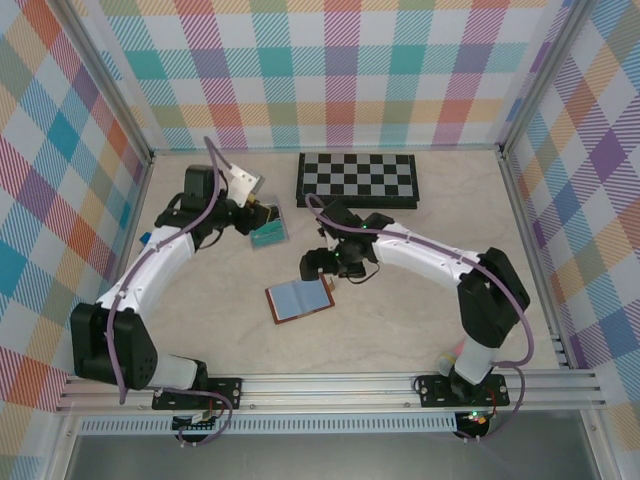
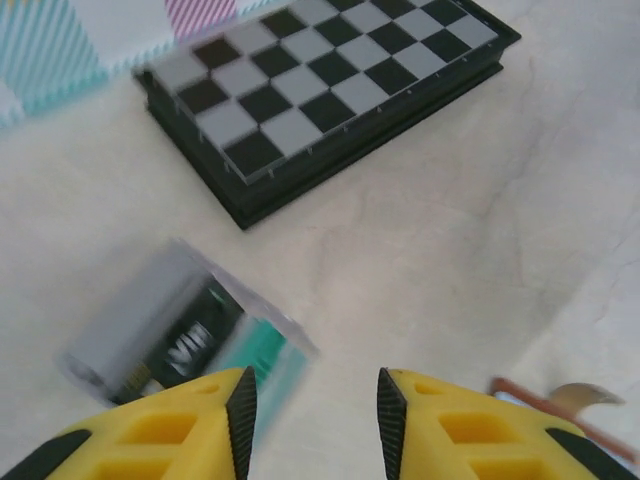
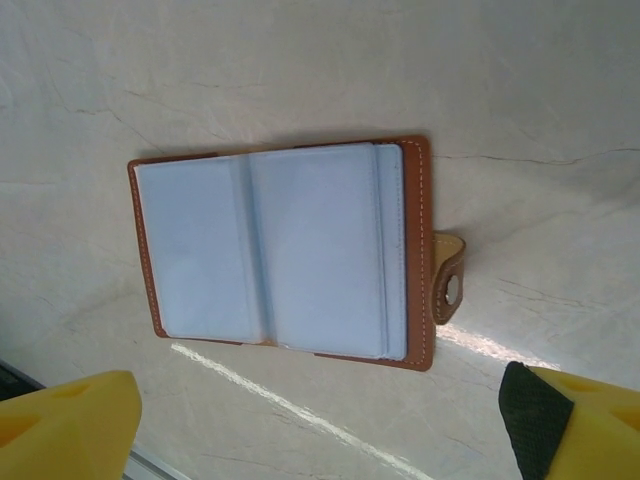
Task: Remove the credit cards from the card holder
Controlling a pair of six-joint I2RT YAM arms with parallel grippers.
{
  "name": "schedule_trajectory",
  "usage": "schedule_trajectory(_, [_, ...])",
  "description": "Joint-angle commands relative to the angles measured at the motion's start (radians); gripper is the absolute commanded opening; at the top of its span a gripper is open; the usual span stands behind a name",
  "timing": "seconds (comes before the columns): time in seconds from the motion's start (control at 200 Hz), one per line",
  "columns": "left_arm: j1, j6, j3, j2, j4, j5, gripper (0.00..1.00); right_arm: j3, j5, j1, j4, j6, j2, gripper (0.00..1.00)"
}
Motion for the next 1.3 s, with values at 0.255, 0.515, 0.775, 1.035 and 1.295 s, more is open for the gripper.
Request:
schedule_trajectory(0.255, [-0.086,-0.54,-0.414,-0.478,0.047,-0.232,0.35,0.08,0.023,0.035,-0.032,-0.029,0.103,0.78])
schedule_trajectory(0.515, [-0.105,-0.872,-0.472,-0.603,-0.221,-0.342,0.34,0.124,0.098,0.06,-0.036,-0.011,0.118,0.78])
schedule_trajectory(0.775, [-0.133,-1.027,-0.48,-0.387,-0.166,-0.157,0.27,0.189,0.068,0.082,-0.05,-0.024,0.179,0.71])
schedule_trajectory(1.035, [-0.23,-1.152,-0.484,-0.172,0.007,-0.109,0.25,0.253,0.056,0.08,-0.107,-0.03,0.267,0.61])
schedule_trajectory(1.295, [-0.274,-1.198,-0.45,-0.012,0.003,-0.172,0.18,0.309,0.061,0.076,-0.189,-0.021,0.343,0.58])
